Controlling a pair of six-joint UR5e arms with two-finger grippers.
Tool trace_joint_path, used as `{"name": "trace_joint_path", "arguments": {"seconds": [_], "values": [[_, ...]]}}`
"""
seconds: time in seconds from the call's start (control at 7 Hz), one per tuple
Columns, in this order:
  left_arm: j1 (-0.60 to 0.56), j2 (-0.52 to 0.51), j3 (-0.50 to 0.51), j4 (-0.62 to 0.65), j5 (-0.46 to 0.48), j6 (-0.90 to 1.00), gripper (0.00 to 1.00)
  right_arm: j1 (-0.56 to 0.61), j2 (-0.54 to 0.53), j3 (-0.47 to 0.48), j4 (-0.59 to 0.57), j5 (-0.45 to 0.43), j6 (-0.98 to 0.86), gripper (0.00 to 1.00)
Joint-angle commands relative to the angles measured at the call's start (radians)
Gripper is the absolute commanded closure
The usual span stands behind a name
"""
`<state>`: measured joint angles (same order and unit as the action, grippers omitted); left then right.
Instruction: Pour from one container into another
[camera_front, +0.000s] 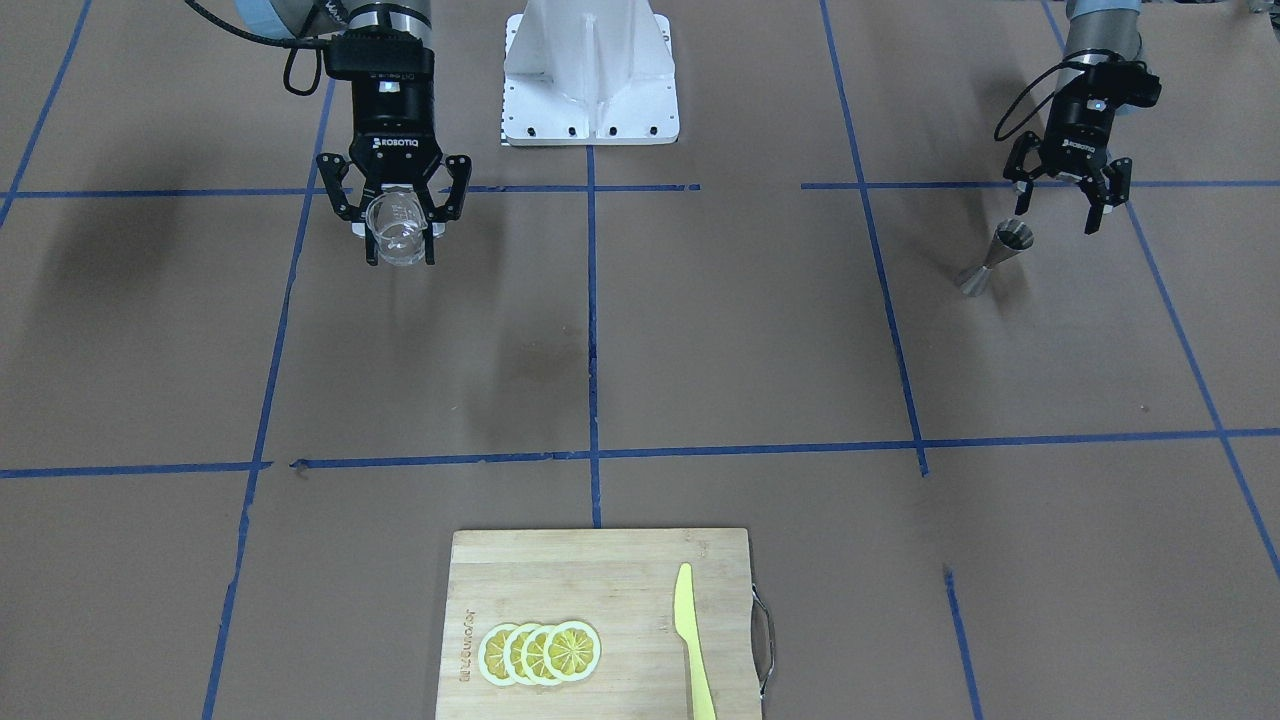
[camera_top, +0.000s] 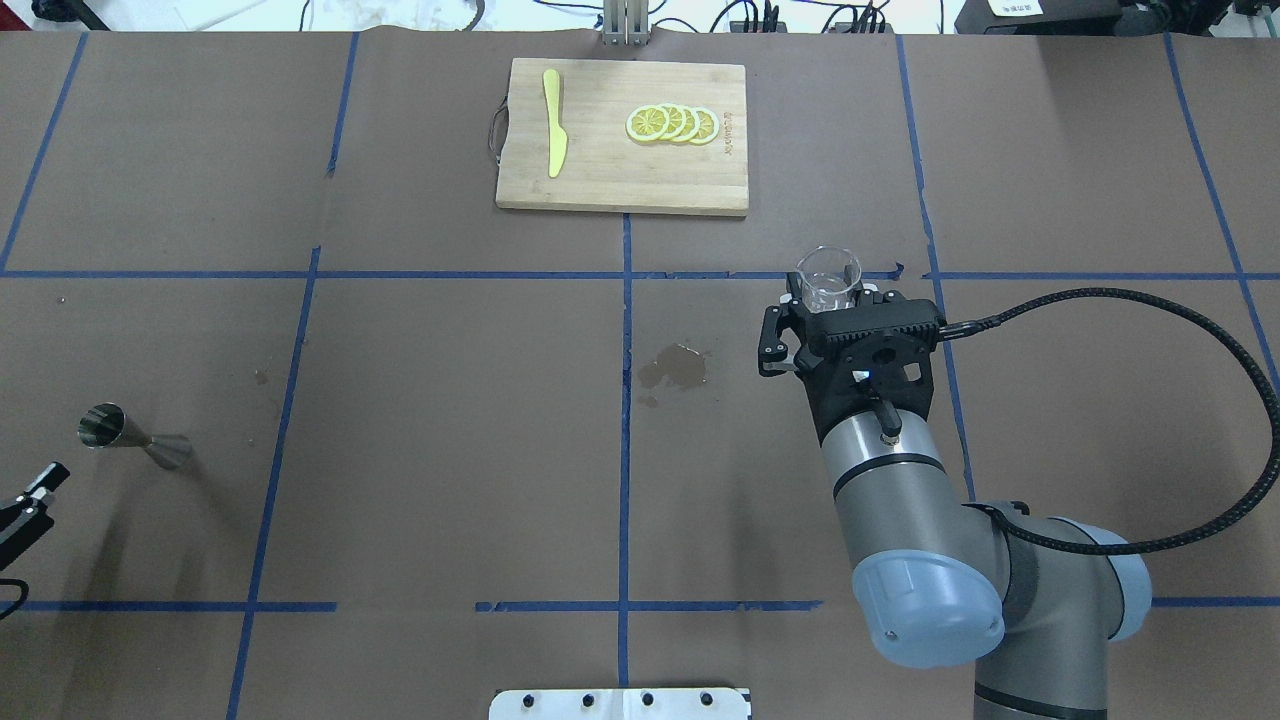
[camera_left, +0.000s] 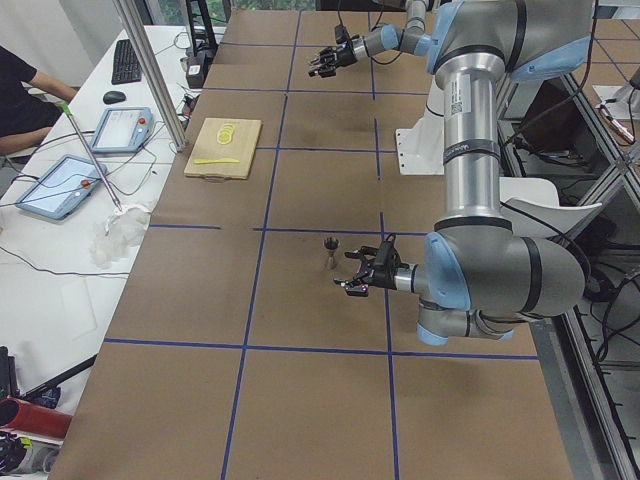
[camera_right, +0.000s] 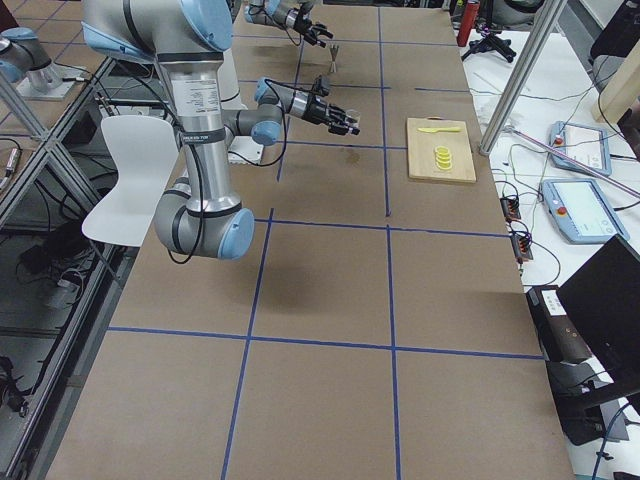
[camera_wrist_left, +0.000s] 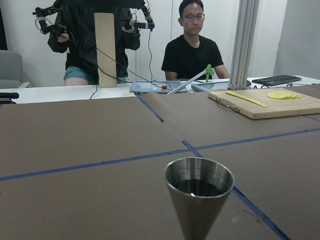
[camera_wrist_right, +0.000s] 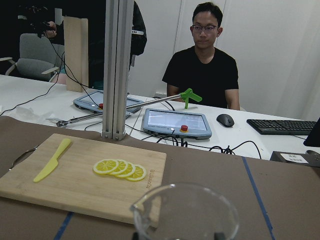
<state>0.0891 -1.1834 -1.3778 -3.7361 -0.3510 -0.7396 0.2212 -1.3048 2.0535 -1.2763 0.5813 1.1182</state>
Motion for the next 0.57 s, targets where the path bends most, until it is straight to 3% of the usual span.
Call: {"name": "trace_joint_path", "arguments": {"seconds": [0.0, 0.14, 0.43], "values": [[-0.008, 0.028, 0.066, -0.101, 0.037, -0.006, 0.00, 0.000, -0.001, 0.001, 0.000, -0.001, 0.000, 1.00], [-0.035, 0.030, 0.075, -0.116, 0.027, -0.012, 0.00, 0.001, -0.001, -0.001, 0.000, -0.002, 0.000, 1.00], [-0.254, 0.027, 0.074, -0.090, -0.150, -0.011, 0.00, 0.001, -0.002, -0.003, 0.000, 0.000, -0.001, 1.00]]}}
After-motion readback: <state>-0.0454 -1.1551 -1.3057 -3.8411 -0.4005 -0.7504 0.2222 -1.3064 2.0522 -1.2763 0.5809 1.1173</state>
